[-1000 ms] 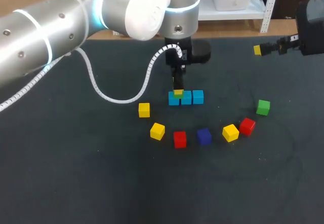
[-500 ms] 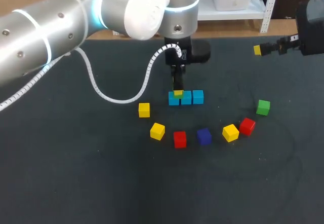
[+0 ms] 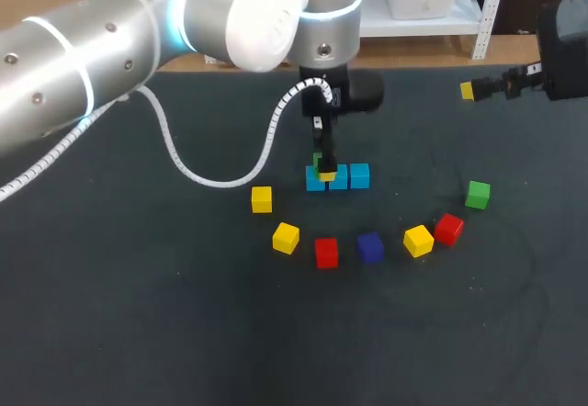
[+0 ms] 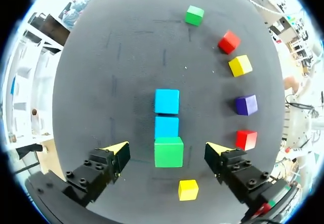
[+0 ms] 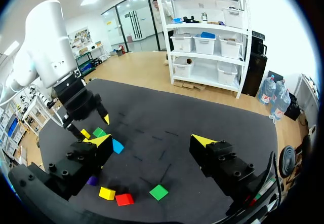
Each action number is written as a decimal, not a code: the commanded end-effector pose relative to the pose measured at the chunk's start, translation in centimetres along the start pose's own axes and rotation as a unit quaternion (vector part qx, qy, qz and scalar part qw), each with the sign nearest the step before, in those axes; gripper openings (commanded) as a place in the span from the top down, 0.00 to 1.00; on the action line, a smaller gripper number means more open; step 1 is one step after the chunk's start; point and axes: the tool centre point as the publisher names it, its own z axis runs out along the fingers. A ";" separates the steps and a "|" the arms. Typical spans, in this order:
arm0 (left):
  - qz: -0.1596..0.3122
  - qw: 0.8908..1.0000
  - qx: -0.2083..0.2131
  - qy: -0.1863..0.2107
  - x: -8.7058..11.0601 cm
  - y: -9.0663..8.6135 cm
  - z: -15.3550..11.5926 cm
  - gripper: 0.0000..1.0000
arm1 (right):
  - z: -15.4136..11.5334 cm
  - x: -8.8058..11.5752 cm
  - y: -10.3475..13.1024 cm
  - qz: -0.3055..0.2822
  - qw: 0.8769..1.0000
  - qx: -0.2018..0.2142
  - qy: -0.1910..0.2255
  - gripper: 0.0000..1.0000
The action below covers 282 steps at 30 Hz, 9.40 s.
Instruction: Place the blue cubes, place green cubes on the blue cubes, place the yellow cubes on the green cubes, then place the red cubes on the yellow cubes, and place purple cube on the red cubes.
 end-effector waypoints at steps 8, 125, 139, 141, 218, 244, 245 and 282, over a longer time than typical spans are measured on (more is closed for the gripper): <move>-0.048 0.996 -0.035 -0.059 1.1 -0.1 -4.5 0.00 | -0.1 0.0 0.2 0.000 1.000 0.004 0.000 0.00; -0.488 0.767 -0.236 -0.344 22.1 5.1 -14.3 0.00 | -3.2 6.7 1.0 -0.248 0.937 -0.060 0.237 0.00; -0.488 0.767 -0.236 -0.344 22.1 5.1 -14.3 0.00 | 0.1 13.2 -1.4 -0.386 0.841 -0.128 0.358 0.00; -0.488 0.767 -0.236 -0.344 22.1 5.1 -14.3 0.00 | 0.8 13.6 -1.4 -0.397 0.828 -0.129 0.375 0.00; -0.488 0.767 -0.236 -0.344 22.1 5.1 -14.3 0.00 | 8.5 4.5 9.3 -0.514 0.770 -0.149 0.348 1.00; -0.488 0.767 -0.236 -0.344 22.1 5.1 -14.3 0.00 | 14.0 7.2 12.1 -0.503 0.758 -0.150 0.388 1.00; -0.488 0.767 -0.236 -0.344 22.1 5.1 -14.3 0.00 | 14.1 7.1 12.1 -0.503 0.758 -0.149 0.388 1.00; -0.488 0.767 -0.236 -0.344 22.1 5.1 -14.3 0.00 | 16.1 6.9 11.6 -0.496 0.759 -0.156 0.392 1.00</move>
